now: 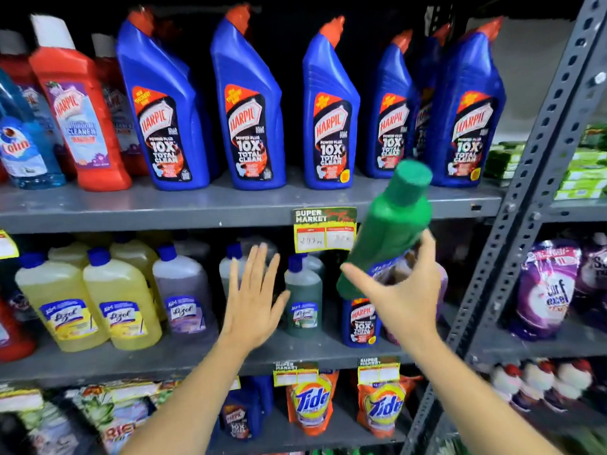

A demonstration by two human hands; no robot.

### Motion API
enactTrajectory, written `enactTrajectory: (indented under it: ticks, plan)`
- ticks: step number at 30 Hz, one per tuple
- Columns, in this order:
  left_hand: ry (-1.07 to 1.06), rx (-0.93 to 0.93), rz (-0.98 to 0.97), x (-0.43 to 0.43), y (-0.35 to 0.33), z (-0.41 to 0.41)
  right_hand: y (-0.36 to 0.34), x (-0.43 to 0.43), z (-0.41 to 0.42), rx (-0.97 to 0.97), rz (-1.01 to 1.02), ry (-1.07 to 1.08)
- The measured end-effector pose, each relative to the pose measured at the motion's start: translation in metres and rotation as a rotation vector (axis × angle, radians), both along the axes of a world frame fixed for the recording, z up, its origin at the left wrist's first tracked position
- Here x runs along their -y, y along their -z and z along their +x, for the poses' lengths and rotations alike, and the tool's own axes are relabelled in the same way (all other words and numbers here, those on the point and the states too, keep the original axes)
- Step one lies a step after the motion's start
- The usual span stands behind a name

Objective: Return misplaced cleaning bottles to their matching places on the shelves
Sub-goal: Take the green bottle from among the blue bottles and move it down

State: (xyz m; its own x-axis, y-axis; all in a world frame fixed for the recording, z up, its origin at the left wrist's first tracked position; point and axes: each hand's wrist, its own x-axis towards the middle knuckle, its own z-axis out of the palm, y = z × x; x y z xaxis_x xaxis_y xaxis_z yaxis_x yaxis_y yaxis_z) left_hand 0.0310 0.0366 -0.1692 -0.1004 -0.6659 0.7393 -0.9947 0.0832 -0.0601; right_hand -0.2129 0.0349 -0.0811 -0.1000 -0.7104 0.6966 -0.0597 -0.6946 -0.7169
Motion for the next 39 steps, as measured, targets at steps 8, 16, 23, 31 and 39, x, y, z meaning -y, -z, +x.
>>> enactTrajectory:
  ticks: [8, 16, 23, 31, 39]
  plan:
    - [0.005, 0.109, 0.589, -0.043, 0.128, 0.006, 0.123, 0.011, 0.049, -0.139, 0.35, 0.026]
    - [0.015, 0.008, 0.785, -0.033, 0.16, 0.014, 0.18, 0.052, 0.084, -0.248, 0.52, 0.015]
    - [0.013, 0.028, 0.757, -0.034, 0.17, 0.015, 0.206, 0.06, 0.092, -0.244, 0.612, 0.045]
    - [0.032, -0.036, 0.753, -0.032, 0.179, 0.015, 0.209, 0.063, 0.094, -0.317, 0.62, 0.041]
    - [0.021, 0.024, 0.727, -0.035, 0.173, 0.015, 0.214, 0.043, 0.075, -0.33, 0.565, 0.063]
